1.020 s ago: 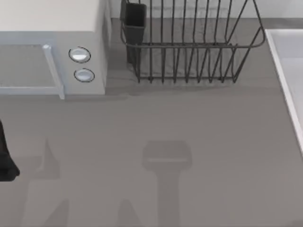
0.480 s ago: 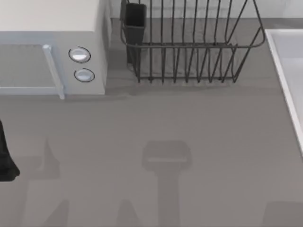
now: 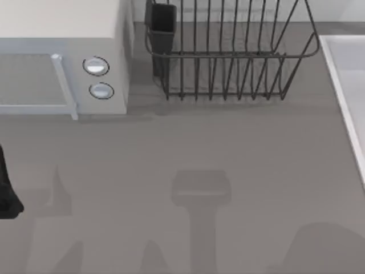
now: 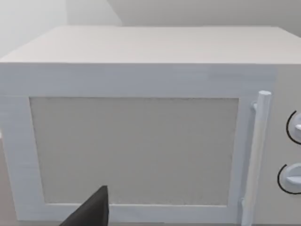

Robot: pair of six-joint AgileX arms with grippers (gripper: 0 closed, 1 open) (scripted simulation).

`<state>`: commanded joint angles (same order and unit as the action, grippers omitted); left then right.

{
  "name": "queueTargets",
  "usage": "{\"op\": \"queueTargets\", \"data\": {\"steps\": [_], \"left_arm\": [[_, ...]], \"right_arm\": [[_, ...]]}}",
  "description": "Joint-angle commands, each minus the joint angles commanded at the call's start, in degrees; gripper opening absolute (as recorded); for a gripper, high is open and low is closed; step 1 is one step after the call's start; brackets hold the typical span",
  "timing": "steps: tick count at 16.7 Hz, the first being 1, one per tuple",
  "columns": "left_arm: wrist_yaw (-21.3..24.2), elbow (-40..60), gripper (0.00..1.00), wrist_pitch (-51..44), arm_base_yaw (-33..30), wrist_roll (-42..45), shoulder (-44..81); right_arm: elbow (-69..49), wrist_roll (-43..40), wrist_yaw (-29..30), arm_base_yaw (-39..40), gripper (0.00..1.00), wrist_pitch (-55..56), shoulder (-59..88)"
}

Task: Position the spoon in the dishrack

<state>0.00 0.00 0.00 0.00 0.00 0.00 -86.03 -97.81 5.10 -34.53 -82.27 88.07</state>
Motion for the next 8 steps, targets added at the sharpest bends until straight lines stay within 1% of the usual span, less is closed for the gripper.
{"op": "queueTargets", "data": {"steps": [2, 4, 8], "left_arm": [[0.0, 0.0, 1.0, 0.0, 0.0, 0.0, 0.0], [0.0, 0.0, 1.0, 0.0, 0.0, 0.0, 0.0], [0.0, 0.0, 1.0, 0.0, 0.0, 0.0, 0.0]], "right_arm": [[-0.56, 6.5, 3.86, 6.61, 0.0, 4.91, 0.18], [-0.97, 14.96, 8.6, 15.16, 0.0, 11.04, 0.46], [-1.02, 36.19, 19.54, 36.04, 0.0, 26.03, 0.97]]}}
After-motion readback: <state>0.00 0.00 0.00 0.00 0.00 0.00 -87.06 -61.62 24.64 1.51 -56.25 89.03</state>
